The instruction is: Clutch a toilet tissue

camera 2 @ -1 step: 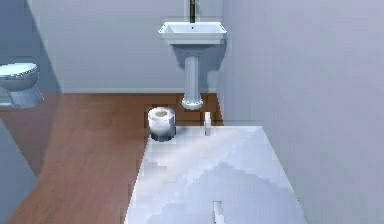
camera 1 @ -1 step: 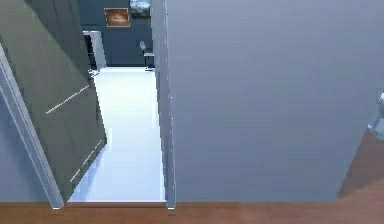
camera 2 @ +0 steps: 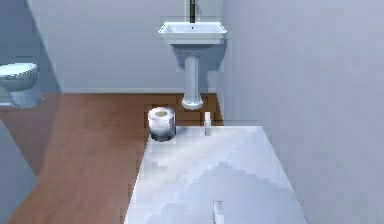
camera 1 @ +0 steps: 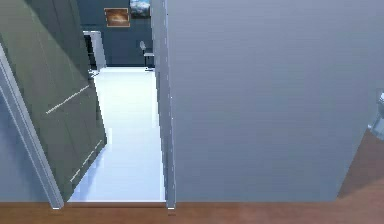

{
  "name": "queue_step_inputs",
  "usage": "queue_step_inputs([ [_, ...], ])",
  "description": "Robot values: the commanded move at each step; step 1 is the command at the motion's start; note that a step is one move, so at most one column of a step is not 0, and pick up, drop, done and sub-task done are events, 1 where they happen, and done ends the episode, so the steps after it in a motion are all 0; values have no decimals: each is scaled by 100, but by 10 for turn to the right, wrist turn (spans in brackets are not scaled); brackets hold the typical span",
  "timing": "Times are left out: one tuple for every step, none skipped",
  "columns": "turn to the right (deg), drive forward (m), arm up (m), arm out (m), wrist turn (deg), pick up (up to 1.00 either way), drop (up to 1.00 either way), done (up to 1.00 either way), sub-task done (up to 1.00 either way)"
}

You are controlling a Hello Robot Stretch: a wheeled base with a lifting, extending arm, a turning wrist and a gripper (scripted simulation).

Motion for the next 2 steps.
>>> queue_step_inputs([
  [0, 0, 38, 0, 0, 0, 0, 0, 0],
  [0, 0, 0, 46, 0, 0, 0, 0, 0],
])
